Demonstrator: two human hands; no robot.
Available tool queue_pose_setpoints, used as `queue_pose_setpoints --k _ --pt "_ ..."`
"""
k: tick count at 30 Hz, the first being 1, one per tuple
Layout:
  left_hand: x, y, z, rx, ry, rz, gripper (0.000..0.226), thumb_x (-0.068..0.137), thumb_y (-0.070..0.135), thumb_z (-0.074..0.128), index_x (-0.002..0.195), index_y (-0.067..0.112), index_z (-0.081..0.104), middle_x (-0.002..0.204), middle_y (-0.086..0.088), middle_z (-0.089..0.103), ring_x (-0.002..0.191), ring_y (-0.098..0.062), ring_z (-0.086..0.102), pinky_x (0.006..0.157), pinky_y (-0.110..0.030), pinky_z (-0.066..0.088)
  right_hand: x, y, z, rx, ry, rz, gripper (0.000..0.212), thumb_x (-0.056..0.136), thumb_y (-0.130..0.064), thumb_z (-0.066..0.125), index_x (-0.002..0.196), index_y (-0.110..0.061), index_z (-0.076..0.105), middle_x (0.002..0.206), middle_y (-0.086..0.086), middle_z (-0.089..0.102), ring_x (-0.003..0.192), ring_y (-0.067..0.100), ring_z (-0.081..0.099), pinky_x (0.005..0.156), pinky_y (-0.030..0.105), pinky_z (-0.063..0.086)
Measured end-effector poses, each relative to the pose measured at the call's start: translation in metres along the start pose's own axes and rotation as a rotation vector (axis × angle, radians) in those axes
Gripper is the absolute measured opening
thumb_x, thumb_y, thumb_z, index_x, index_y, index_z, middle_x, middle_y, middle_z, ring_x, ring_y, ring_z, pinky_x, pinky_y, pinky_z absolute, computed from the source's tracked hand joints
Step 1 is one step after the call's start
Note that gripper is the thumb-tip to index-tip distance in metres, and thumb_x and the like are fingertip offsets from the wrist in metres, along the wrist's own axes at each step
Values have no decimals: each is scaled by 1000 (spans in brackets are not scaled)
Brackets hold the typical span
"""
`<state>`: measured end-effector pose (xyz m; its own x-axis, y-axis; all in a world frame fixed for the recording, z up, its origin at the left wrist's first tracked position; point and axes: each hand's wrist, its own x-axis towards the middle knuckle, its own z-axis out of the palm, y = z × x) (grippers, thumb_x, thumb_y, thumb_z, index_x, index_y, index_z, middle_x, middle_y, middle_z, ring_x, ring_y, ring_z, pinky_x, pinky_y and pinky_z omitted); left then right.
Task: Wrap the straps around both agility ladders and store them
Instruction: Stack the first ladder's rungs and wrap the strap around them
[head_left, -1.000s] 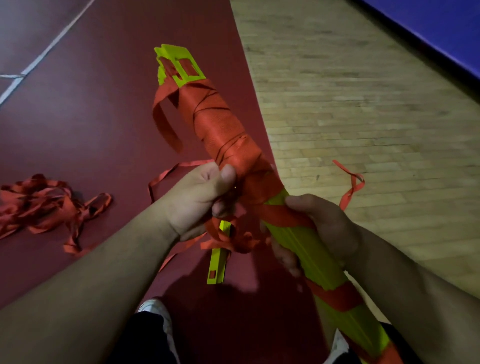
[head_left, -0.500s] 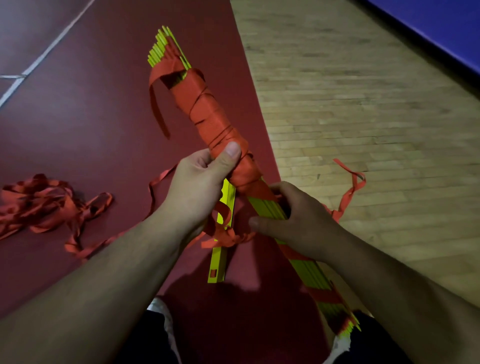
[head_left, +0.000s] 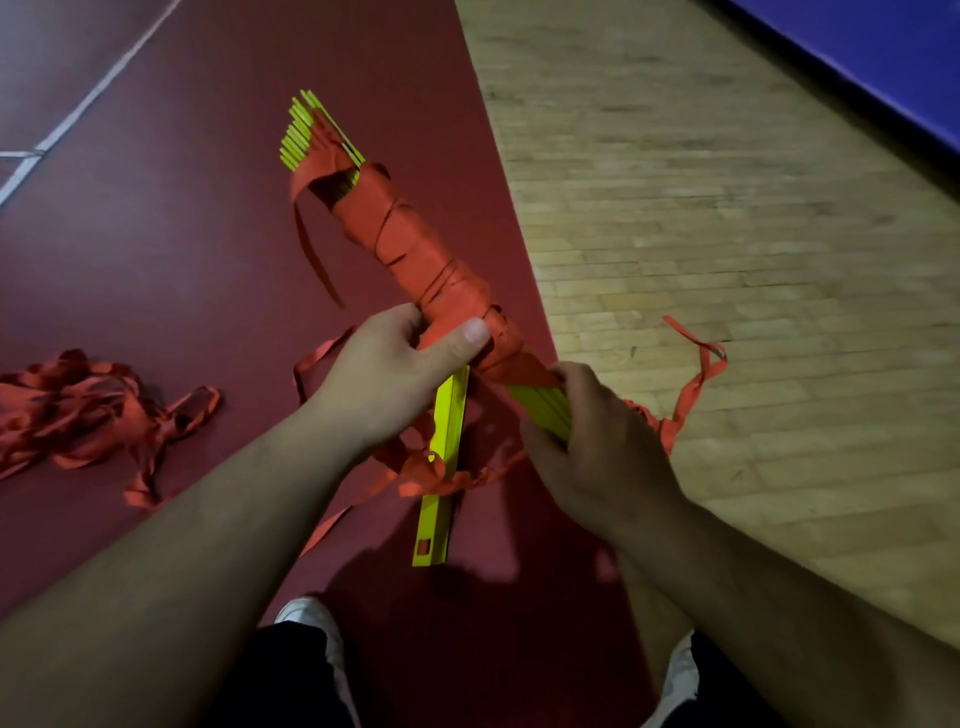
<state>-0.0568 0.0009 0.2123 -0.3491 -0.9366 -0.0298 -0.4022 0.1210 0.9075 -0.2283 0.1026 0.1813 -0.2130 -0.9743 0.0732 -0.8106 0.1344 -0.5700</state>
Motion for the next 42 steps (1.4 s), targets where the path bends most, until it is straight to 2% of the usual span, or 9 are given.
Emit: queue_pose_setpoints --k 4,10,16,21,25,28,32,36,42 --pt "0 -5 -4 149 -29 -11 55 74 68 53 69 13 52 49 9 45 42 -6 41 47 -33 37 7 7 -8 139 -168 88 34 86 -43 68 115 -32 56 87 -6 69 80 17 67 73 43 55" --pt "-3 -9 -4 -375 -183 -215 51 76 64 57 63 16 45 43 4 32 34 -5 24 36 -16 20 8 5 -6 371 -350 93 55 71 -59 66 118 -30 59 102 -8 73 94 11 69 88 46 55" --pt "-1 -11 -8 -464 -238 -114 65 79 71 62 52 14 45 40 1 35 32 -4 25 34 -14 19 10 6 -15 639 -412 65 51 75 -50 74 119 -26 63 109 -1 75 101 19 71 92 48 56" --pt "4 -19 -12 -587 -317 -46 57 49 74 83 65 23 61 50 5 41 40 -1 34 39 -12 26 7 2 -25 996 -540 137 24 85 -23 65 109 -27 70 88 6 74 70 18 71 61 28 55" --pt "1 -16 -13 -656 -339 -22 36 64 59 80 66 25 68 52 9 44 41 1 36 43 -13 23 7 1 -29 1142 -644 246 27 83 -33 66 105 -18 71 89 29 70 59 35 67 56 35 55" --pt "-7 3 -1 -631 -140 -63 29 82 42 61 68 16 63 44 6 44 34 -2 33 35 -13 26 12 0 -28 1085 -630 314 41 82 -47 73 103 -11 71 94 31 70 63 37 69 61 38 58" --pt "-5 9 7 -560 71 -152 40 93 37 63 64 14 48 44 -1 38 29 -10 28 38 -15 25 16 3 -19 635 -410 265 67 57 -83 71 108 -41 67 101 -2 76 88 17 73 88 47 59" --pt "-2 6 7 -574 118 -190 38 90 42 67 70 14 50 47 -2 36 31 -11 25 40 -15 23 9 -3 -10 237 -274 105 78 55 -68 84 119 -46 47 100 -17 67 92 3 65 83 36 55" --pt "3 9 -7 -356 -48 -50 64 74 52 65 95 -7 53 51 0 46 39 -11 31 43 -20 22 15 1 -18 139 -155 108 57 73 -38 83 121 -36 51 87 -17 59 77 2 58 61 18 42"
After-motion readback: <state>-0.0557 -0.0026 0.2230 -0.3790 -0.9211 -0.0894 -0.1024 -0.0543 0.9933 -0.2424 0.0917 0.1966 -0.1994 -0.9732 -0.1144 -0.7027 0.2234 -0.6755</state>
